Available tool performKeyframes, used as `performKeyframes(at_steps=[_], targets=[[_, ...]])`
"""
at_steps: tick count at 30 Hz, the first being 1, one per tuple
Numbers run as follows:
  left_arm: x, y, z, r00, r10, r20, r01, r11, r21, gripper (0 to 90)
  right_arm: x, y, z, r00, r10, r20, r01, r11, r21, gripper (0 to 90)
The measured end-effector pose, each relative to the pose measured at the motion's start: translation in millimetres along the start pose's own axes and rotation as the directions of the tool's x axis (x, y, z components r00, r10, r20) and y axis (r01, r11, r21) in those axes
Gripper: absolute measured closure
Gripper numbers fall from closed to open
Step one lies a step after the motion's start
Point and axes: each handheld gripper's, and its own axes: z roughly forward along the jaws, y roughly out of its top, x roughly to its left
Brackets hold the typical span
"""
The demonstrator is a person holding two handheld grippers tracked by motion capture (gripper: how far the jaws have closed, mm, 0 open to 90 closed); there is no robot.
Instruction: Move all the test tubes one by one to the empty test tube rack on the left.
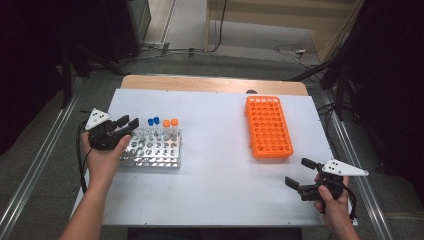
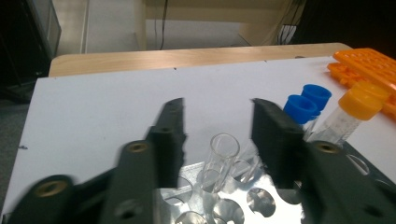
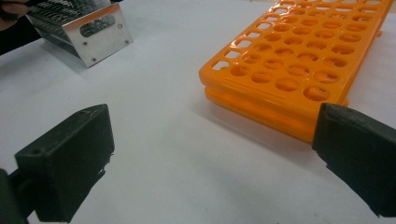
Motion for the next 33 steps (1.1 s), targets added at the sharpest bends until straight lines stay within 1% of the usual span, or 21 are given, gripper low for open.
performKeyframes(at_steps=[1, 5, 8, 10, 12, 14, 16, 19, 20, 23, 24, 25, 26, 29, 30, 32, 33], targets=[[-1.4, -0.4, -2.3, 1.0, -0.001, 0.003, 0.001, 1.0, -0.008, 44.4, 0.0, 0.0, 0.1, 1.0, 0.001, 0.002, -0.001, 1.0, 0.001, 0.0], [-8.0, -3.2, -10.9, 0.9989, -0.005, 0.046, 0.005, 0.9999, -0.016, 23.3, -0.6, -0.2, 0.1, 1.0, -0.002, 0.007, 0.002, 1.0, -0.001, 0.0], [-15.5, -6.5, -17.7, 0.9974, 0.004, 0.072, -0.003, 0.9998, -0.019, 11.7, -1.0, -0.6, 0.0, 0.9999, 0.0, 0.011, 0.0, 1.0, 0.001, 0.0], [-21.5, -8.8, -22.8, 0.9954, 0.008, 0.096, -0.005, 0.9996, -0.027, 8.1, -1.1, -1.0, 0.1, 0.9999, 0.003, 0.013, -0.003, 1.0, 0.002, 0.0], [-28.4, -10.6, -27.3, 0.9932, 0.023, 0.114, -0.02, 0.9993, -0.031, 4.4, -0.8, -1.0, 0.3, 0.9999, 0.003, 0.014, -0.003, 1.0, 0.002, 0.0], [-35.5, -12.4, -31.8, 0.989, 0.035, 0.144, -0.03, 0.9989, -0.036, 0.7, -0.4, -0.8, 0.4, 0.9999, -0.001, 0.014, 0.001, 1.0, 0.0, 0.0], [-42.2, -14.0, -36.3, 0.9842, 0.045, 0.171, -0.038, 0.9982, -0.046, 0.0, -0.1, -0.6, 0.5, 0.9999, -0.004, 0.016, 0.004, 1.0, -0.001, 0.0], [-51.6, -16.8, -43.0, 0.9768, 0.048, 0.209, -0.035, 0.9974, -0.063, 0.0, 0.0, -0.6, 0.3, 0.9998, -0.005, 0.02, 0.005, 1.0, -0.003, 0.0], [-54.9, -18.4, -45.0, 0.974, 0.056, 0.22, -0.043, 0.997, -0.064, 0.0, -0.2, -0.6, 0.2, 0.9997, -0.008, 0.021, 0.008, 1.0, -0.005, 0.0], [-63.6, -25.1, -50.1, 0.9666, 0.074, 0.245, -0.057, 0.9956, -0.074, 0.0, -0.4, -0.7, -0.6, 0.9997, -0.008, 0.024, 0.008, 1.0, -0.005, 0.0], [-65.8, -27.8, -51.9, 0.9641, 0.073, 0.255, -0.054, 0.9952, -0.081, 0.0, -0.6, -0.8, -0.7, 0.9997, -0.008, 0.025, 0.008, 1.0, -0.006, 0.0], [-67.2, -30.4, -53.7, 0.9602, 0.08, 0.268, -0.059, 0.9948, -0.082, 0.0, -0.9, -1.0, -0.7, 0.9996, -0.01, 0.027, 0.01, 1.0, -0.005, 0.0], [-68.7, -33.4, -55.1, 0.9581, 0.088, 0.273, -0.065, 0.9939, -0.089, 0.0, -1.0, -1.2, -0.8, 0.9995, -0.012, 0.029, 0.012, 1.0, -0.006, 0.0], [-71.7, -44.3, -58.5, 0.9556, 0.102, 0.276, -0.081, 0.993, -0.086, 0.0, -1.8, -3.0, -1.0, 0.9989, -0.023, 0.042, 0.023, 1.0, -0.011, 0.0], [-73.0, -47.9, -59.5, 0.956, 0.108, 0.273, -0.089, 0.9926, -0.083, 0.0, -2.1, -3.8, -1.5, 0.9988, -0.019, 0.045, 0.019, 1.0, -0.012, 0.0], [-74.3, -53.4, -63.4, 0.9533, 0.122, 0.276, -0.103, 0.9913, -0.082, 0.0, -3.9, -5.5, -2.2, 0.9985, -0.012, 0.054, 0.013, 1.0, -0.021, 0.0], [-74.5, -55.2, -66.0, 0.9519, 0.122, 0.281, -0.102, 0.991, -0.087, 0.0, -5.0, -6.2, -2.6, 0.9984, -0.009, 0.057, 0.01, 1.0, -0.025, 0.0]])
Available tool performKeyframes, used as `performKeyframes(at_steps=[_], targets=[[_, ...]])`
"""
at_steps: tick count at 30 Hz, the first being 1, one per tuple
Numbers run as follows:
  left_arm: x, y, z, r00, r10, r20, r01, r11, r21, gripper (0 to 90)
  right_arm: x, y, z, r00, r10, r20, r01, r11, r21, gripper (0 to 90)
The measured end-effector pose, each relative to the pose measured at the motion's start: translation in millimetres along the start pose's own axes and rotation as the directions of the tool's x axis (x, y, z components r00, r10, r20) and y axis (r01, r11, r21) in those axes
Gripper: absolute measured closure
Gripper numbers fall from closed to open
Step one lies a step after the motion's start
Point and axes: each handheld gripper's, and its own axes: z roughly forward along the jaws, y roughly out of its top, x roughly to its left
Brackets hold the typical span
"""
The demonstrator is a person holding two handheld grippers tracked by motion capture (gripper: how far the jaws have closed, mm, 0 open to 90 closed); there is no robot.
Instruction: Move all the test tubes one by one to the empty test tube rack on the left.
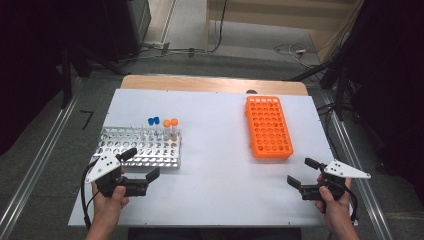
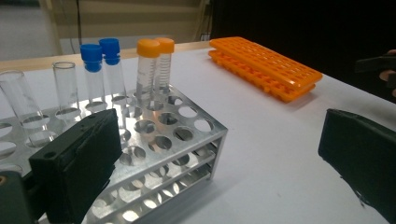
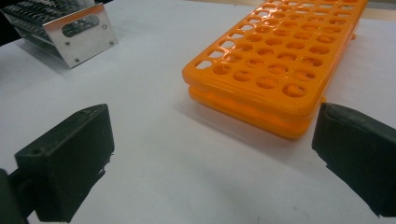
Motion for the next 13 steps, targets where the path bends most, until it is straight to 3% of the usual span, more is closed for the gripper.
performKeyframes(at_steps=[5, 13], targets=[[3.3, -4.7, -5.3, 1.0, -0.007, -0.006, 0.007, 0.9999, -0.015, 0.0, -1.2, -2.5, 0.6, 0.9999, 0.009, 0.005, -0.009, 1.0, -0.002, 0.0], [9.0, -8.6, -1.9, 0.9995, -0.02, -0.025, 0.02, 0.9998, 0.0, 0.0, 0.2, -2.2, 1.4, 0.9999, 0.002, 0.01, -0.002, 1.0, -0.006, 0.0]])
